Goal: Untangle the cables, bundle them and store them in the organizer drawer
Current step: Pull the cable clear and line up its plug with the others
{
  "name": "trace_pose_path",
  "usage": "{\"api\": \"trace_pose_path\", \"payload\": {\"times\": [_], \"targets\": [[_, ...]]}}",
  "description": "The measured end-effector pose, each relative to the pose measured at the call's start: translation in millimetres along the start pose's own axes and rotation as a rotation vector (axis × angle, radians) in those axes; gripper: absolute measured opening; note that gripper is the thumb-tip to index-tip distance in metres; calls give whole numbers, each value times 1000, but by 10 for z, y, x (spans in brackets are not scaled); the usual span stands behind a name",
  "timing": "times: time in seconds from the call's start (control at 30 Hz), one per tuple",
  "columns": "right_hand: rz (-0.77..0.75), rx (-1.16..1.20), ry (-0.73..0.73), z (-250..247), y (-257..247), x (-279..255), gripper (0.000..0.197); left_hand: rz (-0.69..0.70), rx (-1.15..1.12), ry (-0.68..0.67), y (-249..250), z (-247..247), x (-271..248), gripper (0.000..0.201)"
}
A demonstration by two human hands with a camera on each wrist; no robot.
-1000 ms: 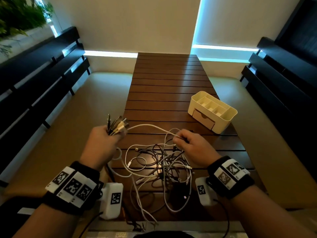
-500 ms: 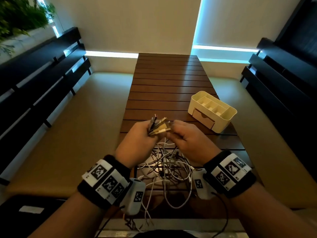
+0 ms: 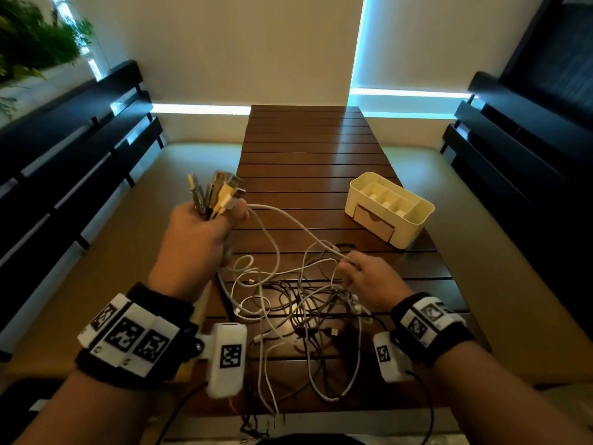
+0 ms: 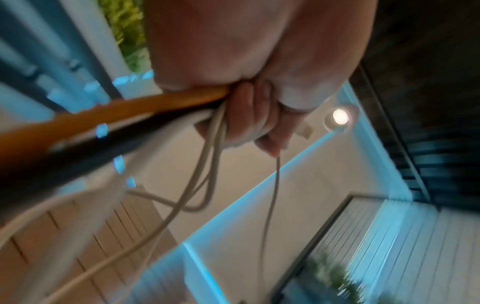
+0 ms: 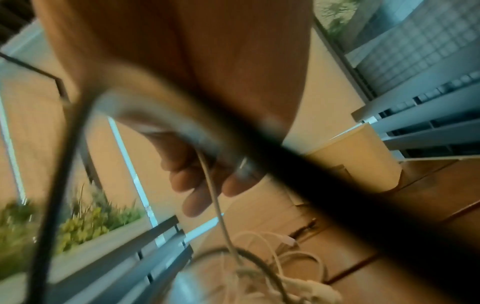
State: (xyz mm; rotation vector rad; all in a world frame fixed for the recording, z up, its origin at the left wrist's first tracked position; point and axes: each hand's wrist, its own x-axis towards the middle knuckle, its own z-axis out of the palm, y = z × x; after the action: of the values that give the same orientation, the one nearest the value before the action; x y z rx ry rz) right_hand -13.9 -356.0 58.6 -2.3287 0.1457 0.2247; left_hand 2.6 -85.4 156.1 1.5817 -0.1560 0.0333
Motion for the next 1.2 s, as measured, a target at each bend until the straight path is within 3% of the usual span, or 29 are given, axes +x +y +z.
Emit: {"api": "trace_pose_path", "payload": {"times": [0.13,0.2,0.27,0.37,0.53,0.7,0.8,1.0,1.2], "targets": [[-130,202,82,-214,-205,-25,12,-132,263,21,-293,-109,59,19],[-222,257,38,-269,-331,-77,4,-196,287,40,-380,-78,25,18],[-276,309,-44,-291,-418,-143,7,-224,339,38,-408,-33,-10,19],[-312,297,-111,-284,-475,-188,9,-199,427,27,-354,15,-36,16],[-292,181,57,-221,-447,-126,13,20,292,75,-131,121,-126,12],[-361,182,16,-99,-584,-100,11,35,396,-230,-197,458,-170,19],[-449,220,46,-89,-691,-115,13,11,509,-301,-305,541,-125,15],[-418,172,58,-127,-582,-84,10,63,550,-204,-294,443,-48,19],[-152,227,-40,79,-195,-60,28,95,361,133,-105,282,65,21]]}}
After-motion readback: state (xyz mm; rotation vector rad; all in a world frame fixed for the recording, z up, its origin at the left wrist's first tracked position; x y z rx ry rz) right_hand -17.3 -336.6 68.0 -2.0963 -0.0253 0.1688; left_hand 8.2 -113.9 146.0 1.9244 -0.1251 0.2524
